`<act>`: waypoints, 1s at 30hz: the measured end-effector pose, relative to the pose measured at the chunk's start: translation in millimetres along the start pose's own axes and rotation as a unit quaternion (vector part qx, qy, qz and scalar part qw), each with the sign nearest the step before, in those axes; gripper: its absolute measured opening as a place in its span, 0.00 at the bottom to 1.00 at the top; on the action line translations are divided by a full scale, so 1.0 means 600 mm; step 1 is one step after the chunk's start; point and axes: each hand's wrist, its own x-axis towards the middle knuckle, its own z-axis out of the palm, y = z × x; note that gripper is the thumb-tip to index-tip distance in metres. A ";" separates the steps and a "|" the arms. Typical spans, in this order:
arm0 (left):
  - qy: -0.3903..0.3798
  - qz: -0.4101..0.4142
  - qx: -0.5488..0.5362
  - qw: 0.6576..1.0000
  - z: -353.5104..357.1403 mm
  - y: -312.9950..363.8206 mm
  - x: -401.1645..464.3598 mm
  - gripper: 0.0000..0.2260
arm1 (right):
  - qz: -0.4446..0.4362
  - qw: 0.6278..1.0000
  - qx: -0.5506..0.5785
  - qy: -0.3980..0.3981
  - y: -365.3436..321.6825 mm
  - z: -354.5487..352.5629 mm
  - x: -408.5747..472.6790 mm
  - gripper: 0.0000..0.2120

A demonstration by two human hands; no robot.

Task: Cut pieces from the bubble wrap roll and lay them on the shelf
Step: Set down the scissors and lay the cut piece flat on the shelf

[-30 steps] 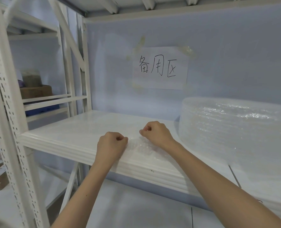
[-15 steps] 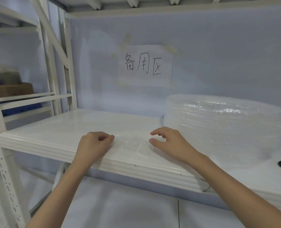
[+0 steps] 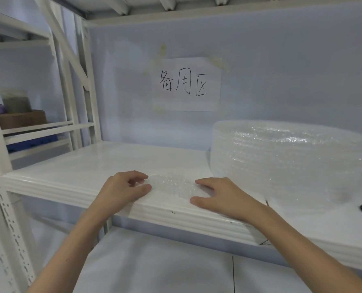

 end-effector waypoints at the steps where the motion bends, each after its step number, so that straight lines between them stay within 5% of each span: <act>1: 0.000 0.002 0.001 1.000 0.001 0.000 0.000 0.13 | -0.001 1.000 -0.001 0.001 0.000 0.001 0.001 0.34; 18: 0.014 0.035 -0.076 0.996 0.006 0.012 0.000 0.10 | -0.033 0.999 -0.002 0.032 0.007 0.004 0.000 0.25; 23: 0.002 0.136 0.016 0.991 0.026 0.039 0.002 0.13 | -0.064 0.996 -0.010 0.062 -0.007 -0.003 -0.014 0.13; 30: -0.059 0.165 0.106 0.979 0.057 0.050 0.006 0.18 | -0.055 0.998 -0.017 0.030 -0.010 -0.002 -0.017 0.16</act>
